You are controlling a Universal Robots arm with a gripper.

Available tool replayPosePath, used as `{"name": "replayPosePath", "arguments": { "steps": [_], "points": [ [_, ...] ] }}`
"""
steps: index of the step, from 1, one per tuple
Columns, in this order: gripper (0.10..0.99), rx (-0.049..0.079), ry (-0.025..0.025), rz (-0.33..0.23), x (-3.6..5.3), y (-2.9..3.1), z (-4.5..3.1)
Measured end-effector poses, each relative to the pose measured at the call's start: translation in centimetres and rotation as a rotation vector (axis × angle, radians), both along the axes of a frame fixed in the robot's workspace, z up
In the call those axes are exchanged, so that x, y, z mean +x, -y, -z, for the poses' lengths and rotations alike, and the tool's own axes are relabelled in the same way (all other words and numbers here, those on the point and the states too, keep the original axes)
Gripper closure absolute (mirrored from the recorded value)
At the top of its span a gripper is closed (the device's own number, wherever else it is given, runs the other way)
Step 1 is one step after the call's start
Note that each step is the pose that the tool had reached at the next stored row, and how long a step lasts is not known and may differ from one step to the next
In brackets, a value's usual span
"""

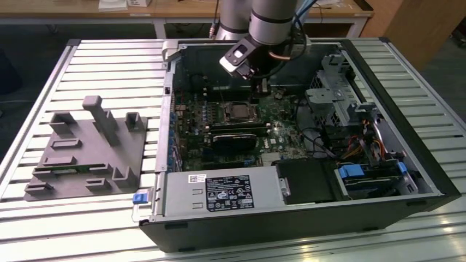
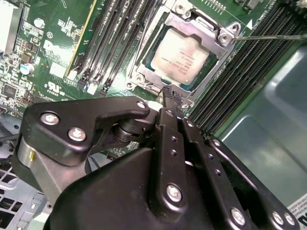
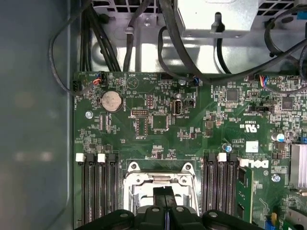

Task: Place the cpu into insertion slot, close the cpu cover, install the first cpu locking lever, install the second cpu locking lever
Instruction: 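Close the cpu cover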

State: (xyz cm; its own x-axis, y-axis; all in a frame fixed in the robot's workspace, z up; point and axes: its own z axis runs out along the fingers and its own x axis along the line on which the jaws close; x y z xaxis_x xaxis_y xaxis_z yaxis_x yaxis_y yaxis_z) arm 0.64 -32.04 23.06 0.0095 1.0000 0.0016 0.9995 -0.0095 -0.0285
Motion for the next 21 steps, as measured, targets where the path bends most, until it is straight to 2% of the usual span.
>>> {"name": "replayPosePath", "arguments": {
  "steps": [4,7,10,16,21],
  "points": [
    [0.98,0.0,0.0205,-0.01,-0.24,0.0,0.23],
    [0.98,0.0,0.031,-0.018,-0.41,0.01,0.4],
    [0.98,0.0,0.0364,-0.029,-0.61,0.04,0.54],
    [0.98,0.001,0.0414,-0.051,-1.13,0.11,0.75],
    [0.98,0.001,0.0428,-0.055,-2.48,0.12,0.92]
  ]
}}
